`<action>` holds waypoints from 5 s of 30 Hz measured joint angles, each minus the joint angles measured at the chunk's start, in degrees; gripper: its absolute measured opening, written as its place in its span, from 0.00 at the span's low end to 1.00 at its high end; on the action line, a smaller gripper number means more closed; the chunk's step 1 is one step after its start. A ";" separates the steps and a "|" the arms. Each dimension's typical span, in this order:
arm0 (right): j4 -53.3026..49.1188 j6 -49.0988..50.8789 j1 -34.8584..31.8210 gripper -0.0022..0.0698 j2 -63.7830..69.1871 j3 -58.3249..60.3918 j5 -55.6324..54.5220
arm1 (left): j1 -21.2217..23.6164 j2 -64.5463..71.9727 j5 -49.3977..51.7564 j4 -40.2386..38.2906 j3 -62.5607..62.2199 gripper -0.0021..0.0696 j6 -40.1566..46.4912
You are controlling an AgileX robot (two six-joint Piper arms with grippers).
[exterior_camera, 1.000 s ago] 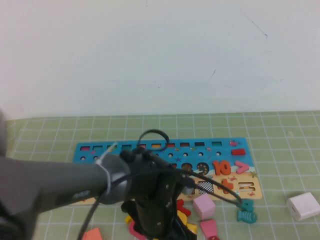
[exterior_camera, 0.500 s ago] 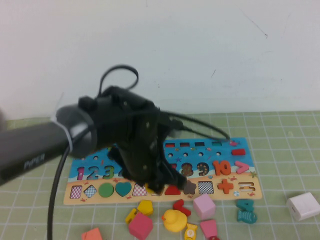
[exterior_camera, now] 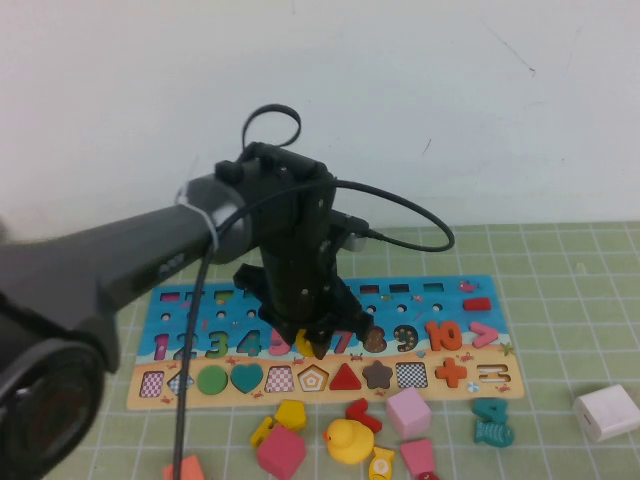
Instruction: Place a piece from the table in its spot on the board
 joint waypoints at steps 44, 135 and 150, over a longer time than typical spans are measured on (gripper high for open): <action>0.00 0.00 0.00 0.03 0.00 0.00 0.00 | 2.47 14.94 -4.91 0.97 -10.71 0.50 -3.27; 0.00 0.00 0.00 0.03 0.00 0.00 0.00 | -0.07 -20.48 -8.62 -2.84 3.39 0.03 12.49; 0.00 0.00 0.00 0.03 0.00 0.00 0.00 | -1.36 -54.46 -19.81 -0.85 39.24 0.03 7.05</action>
